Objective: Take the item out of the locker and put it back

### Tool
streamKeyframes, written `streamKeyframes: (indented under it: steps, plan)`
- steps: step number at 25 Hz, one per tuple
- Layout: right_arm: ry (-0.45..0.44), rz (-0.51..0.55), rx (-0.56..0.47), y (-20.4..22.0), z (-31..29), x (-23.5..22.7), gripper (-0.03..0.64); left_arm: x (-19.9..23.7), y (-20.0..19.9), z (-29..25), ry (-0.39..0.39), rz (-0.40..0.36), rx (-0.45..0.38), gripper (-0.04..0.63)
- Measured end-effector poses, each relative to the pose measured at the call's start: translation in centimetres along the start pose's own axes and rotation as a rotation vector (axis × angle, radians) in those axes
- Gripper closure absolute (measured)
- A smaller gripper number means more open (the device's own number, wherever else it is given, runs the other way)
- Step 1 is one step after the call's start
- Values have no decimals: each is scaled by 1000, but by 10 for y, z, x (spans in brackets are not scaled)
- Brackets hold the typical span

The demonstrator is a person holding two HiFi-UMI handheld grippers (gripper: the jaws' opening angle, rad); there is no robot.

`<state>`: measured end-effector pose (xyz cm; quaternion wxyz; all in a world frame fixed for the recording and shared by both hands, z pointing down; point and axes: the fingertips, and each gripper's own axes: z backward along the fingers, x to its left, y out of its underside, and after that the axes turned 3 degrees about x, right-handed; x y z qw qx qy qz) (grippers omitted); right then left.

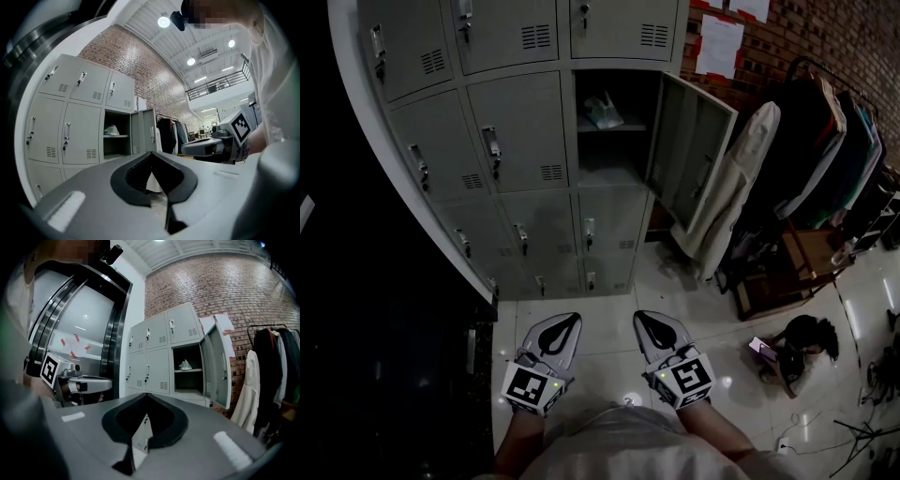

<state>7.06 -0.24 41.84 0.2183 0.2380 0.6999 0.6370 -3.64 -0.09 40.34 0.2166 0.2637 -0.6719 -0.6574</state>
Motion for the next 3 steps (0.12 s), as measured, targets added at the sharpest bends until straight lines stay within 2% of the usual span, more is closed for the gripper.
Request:
streamKeyframes:
  steps: [3]
  plan:
    - [3, -1, 3, 0, 0, -1, 617, -1, 2, -2, 4, -2, 1, 595]
